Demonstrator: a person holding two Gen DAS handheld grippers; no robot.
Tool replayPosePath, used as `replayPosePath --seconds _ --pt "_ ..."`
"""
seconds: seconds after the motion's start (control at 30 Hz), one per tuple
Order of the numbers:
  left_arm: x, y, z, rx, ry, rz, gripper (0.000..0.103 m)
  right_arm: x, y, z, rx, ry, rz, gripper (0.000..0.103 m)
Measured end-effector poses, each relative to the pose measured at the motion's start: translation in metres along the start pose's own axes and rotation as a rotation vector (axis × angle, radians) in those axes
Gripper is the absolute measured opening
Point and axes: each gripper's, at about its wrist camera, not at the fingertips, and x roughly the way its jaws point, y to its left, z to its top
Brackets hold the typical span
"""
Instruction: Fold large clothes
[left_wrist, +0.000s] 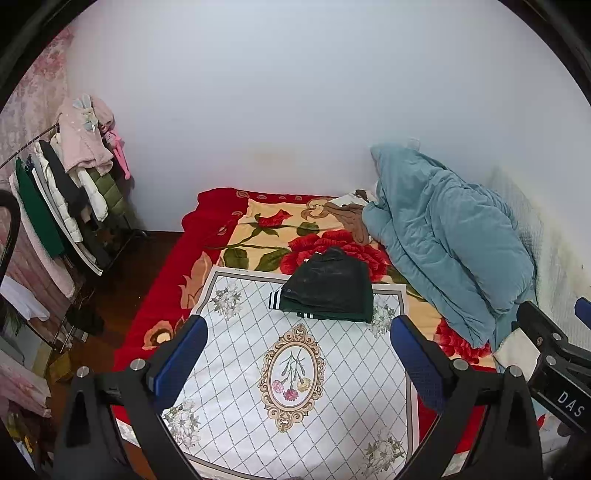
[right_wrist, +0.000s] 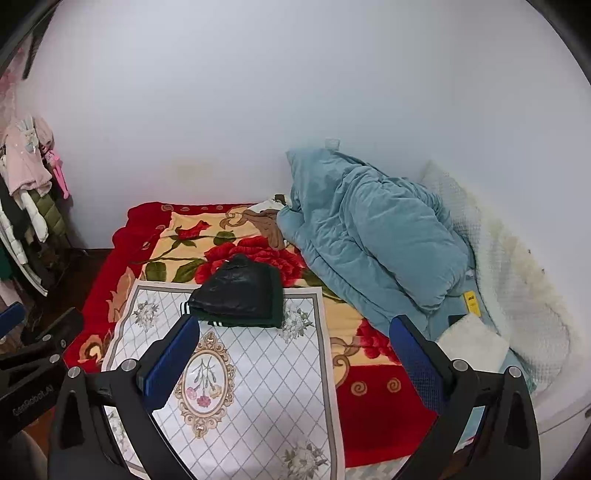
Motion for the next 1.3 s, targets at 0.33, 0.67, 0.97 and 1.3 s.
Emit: replayPosePath --seconds 0.33,0.67,0.97,1.3 --pt "-0.003 -0.003 -0.001 -0.001 -0.008 0.005 0.101 -0.002 0.0 -0.003 0.001 -0.002 0.0 0.103" --pt "-0.011 0.0 -0.001 0.006 -0.019 0.013 0.101 -0.003 -0.001 -0.003 0.002 0.002 0.006 0.103" --pt "-0.014 0.001 -0.002 0.01 -0.02 0.024 0.101 -0.008 -0.001 -0.007 0.005 0.002 0.013 0.103" --pt "-0.015 0.001 -0.001 0.012 -0.02 0.023 0.101 -0.004 -0.001 -0.005 0.006 0.006 0.019 0.103"
